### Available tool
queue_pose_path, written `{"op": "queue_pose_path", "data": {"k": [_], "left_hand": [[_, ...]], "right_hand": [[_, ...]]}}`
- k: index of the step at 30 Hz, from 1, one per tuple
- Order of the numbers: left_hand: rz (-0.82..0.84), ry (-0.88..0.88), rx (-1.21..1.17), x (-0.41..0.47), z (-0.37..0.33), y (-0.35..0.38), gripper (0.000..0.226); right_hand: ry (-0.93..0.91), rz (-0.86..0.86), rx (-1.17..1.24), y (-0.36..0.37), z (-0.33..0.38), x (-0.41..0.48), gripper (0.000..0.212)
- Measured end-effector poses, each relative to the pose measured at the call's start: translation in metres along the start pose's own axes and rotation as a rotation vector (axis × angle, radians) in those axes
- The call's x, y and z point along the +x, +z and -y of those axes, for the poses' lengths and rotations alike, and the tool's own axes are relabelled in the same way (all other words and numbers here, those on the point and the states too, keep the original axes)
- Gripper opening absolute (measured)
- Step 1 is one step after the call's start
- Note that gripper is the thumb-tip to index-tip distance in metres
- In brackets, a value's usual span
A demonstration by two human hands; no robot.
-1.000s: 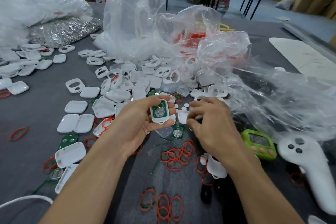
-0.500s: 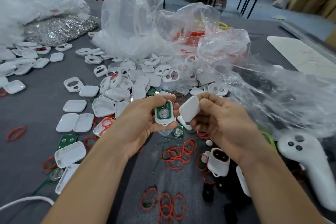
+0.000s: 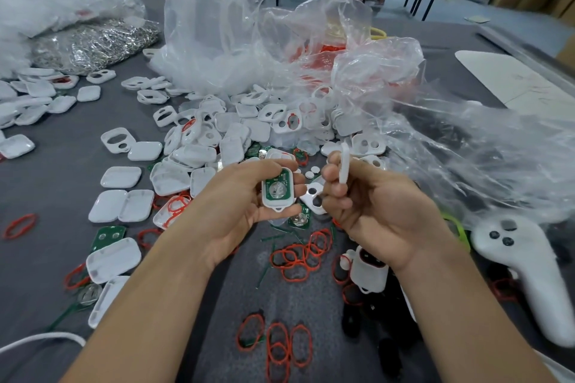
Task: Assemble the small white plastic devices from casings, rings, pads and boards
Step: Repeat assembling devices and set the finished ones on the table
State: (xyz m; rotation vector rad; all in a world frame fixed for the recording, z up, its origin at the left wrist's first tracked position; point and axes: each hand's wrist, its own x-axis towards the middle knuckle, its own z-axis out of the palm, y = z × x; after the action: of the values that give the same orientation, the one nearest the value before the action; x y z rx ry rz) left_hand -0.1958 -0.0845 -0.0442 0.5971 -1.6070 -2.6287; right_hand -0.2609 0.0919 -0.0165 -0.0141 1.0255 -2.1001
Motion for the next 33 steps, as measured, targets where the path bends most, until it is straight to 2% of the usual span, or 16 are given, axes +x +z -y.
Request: {"op": "queue_pose_path", "data": {"k": [7,18,24,26,28,30,33], "left_hand": [[0.010,0.002,0.005,-0.0004,0.0017,-0.0005,0.025],[0.038,-0.006,0.027,-0.0016,0.0018,0.0009,0.026],[0.037,0.011,0.050,-0.0023,0.0011,0.0020,0.044],[0.028,0.005,0.034,-0.0010,0.0011,0.0016,0.040],[0.028,-0.004,0.023,0.0003,0.0019,0.0015,0.035],[0.035,-0.016,0.029,0.0015,0.0030,0.0009,0.038],[0.070,-0.070,0.053,0.0022,0.0052,0.0013,0.045]], "right_hand": [[-0.007,-0.041,0.041,0.0012,-0.0016,0.0009,0.054],[-0.078,-0.177,-0.021,0.0027,-0.0070,0.0040,0.037],[-0.099,-0.187,-0.107,0.0033,-0.0081,0.0032,0.047],[-0.107,-0.190,-0.145,0.0031,-0.0081,0.0024,0.043],[-0.120,-0.217,-0.219,0.0025,-0.0080,0.0020,0.030],[-0.133,-0.258,-0.310,0.0017,-0.0078,0.0027,0.019],[-0.196,-0.270,-0.472,0.0010,-0.0081,0.0036,0.018]]}}
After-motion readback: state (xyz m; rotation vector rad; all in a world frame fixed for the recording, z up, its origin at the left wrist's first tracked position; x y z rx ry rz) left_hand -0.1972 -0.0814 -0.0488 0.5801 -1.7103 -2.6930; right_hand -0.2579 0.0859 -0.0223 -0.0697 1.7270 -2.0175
